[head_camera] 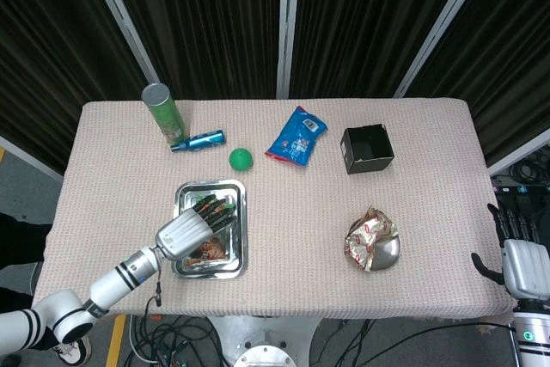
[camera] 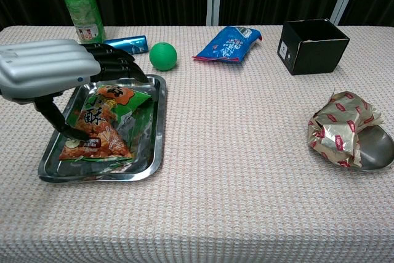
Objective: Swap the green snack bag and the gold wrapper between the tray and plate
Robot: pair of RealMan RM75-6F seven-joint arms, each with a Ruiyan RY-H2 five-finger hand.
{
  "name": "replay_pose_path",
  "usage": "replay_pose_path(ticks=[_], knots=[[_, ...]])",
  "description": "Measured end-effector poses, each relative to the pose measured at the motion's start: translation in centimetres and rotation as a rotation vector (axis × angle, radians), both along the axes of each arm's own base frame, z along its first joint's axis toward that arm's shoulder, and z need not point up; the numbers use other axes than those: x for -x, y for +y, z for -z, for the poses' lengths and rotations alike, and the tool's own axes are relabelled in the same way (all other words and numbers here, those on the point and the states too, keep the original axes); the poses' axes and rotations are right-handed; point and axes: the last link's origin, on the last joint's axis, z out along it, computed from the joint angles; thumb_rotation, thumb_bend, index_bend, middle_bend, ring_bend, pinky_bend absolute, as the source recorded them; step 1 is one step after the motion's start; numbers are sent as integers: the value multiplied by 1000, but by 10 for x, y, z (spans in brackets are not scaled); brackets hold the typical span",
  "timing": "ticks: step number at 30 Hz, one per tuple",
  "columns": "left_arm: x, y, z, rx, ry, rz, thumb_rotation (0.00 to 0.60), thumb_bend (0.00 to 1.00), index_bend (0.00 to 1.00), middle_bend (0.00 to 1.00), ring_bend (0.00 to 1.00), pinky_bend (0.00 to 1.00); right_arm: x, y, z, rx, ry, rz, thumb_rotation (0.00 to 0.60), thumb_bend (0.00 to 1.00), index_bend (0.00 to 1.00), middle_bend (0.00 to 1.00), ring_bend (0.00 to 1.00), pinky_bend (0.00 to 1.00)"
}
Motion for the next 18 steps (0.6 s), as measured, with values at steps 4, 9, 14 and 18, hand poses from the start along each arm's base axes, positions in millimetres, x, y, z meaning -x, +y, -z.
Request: replay_pose_path(ticks=[4,9,14,18], knots=[[1,1,6,20,44,13,600,64,139,110,0,101,0,0,0,0,0,1,600,208,0,0,0,0],[4,3,9,36,80,-2,600,69,142,115,0,130,1,0,1,-3,-1,6,600,222,0,0,0,0],[6,4,7,51,59,-57,600,59,125,89,0,155,1,0,2,-6,-12,3,600,235,0,0,0,0],[7,7,5,58,18,-114,600,56,117,82,0,212,1,0,3,-7,-14,-1,600,239,0,0,0,0]])
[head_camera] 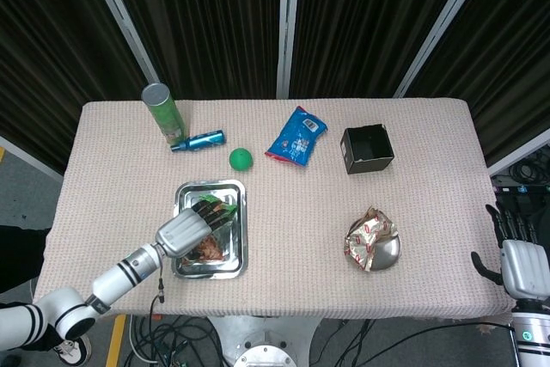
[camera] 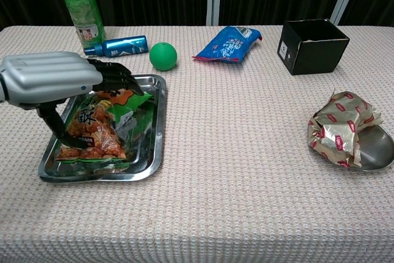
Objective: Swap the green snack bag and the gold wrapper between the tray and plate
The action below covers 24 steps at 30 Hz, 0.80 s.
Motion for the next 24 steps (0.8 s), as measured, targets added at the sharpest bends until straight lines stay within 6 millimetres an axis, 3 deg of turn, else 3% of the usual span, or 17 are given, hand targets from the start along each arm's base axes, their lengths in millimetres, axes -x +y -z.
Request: replay_pose_path(ticks=[10,15,20,24], knots=[[4,-3,11,83,-44,-77,600,56,111,78,30,382,0,1,0,7,-6,-11,600,246,0,0,0,0],[4,-2,17,110,-52,-94,600,66,112,88,146,555,0,0,0,7,-5,-9,600,246,0,0,0,0],[4,2,20,106,-47,-109,600,139,252,266,303,650,1,1,1,4,-3,-5,600,247,0,0,0,0],[5,5,22,88,-47,-116,600,202,354,357,369,685,2,0,1,5,-2,-2,600,246,0,0,0,0]])
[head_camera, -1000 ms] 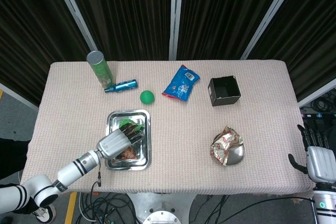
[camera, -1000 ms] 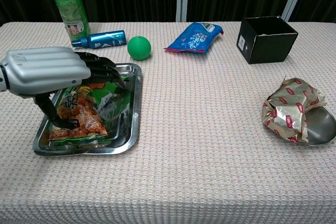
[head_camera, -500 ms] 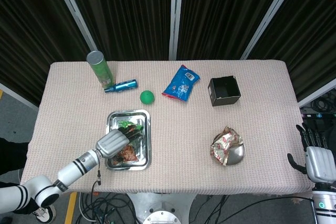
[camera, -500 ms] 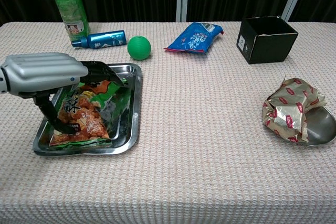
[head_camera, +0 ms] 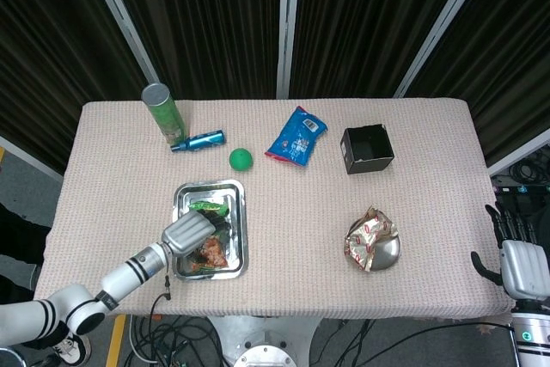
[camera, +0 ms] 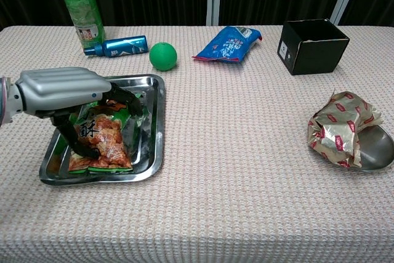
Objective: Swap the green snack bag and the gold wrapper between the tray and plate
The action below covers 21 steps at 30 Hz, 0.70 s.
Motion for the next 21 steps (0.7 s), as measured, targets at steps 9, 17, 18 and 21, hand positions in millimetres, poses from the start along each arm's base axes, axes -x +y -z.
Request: replay_pose_path(ticks=[9,17,18,21], knots=[[-1,3,-2,-42,-15,10,600,323,471,423,427,719,-1,0,0,-1,0,-3,600,246,0,0,0,0],[-6,4,-11,-103,-68,46,600,387,536,465,469,752,-1,0,0,0,-1,-4,600,247,0,0,0,0],[-7,4,-11,-107,-74,50,600,391,538,467,471,755,-1,0,0,1,-2,-4,600,246,0,0,0,0],[-10,5,-14,-119,-92,61,600,404,544,475,480,765,0,0,0,1,-3,-3,600,247,0,0,0,0]])
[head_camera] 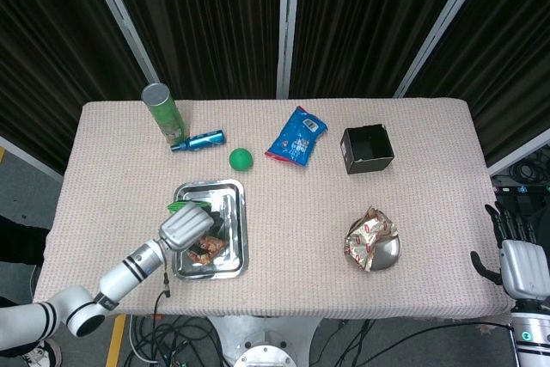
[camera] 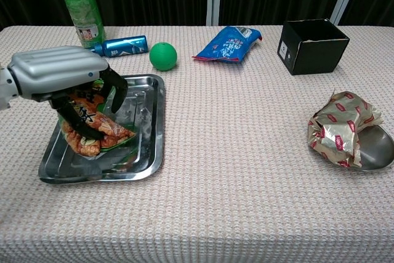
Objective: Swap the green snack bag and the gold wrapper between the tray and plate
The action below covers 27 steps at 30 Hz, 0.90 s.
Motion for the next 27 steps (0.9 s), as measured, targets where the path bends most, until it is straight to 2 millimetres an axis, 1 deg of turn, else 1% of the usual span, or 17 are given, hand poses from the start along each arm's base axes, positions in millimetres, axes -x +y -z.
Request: replay_pose_path(ticks=[8,12,15,19,22,27], knots=[[-3,1,1,-8,-28,10,600,415,553,488,494,780,1,0,-1,3,-3,-1,600,250,0,0,0,0],[-11,8,-3,-30,-50,33,600,414,553,488,493,780,-1,1,-3,11,-2,-9,600,252,0,0,0,0],[-27,18,-8,-48,-81,61,600,414,553,488,493,780,-1,1,-4,14,-2,-12,600,252,0,0,0,0],[-60,35,-10,-50,-134,105,600,416,552,488,493,779,0,2,-3,16,-8,-9,600,252,0,0,0,0],[-85,44,-1,-22,-164,121,600,421,552,488,493,779,2,3,-5,31,-16,-10,600,254,0,0,0,0],[-113,59,20,4,-175,135,600,424,551,488,493,778,7,6,-7,52,-22,-3,600,259,0,0,0,0]])
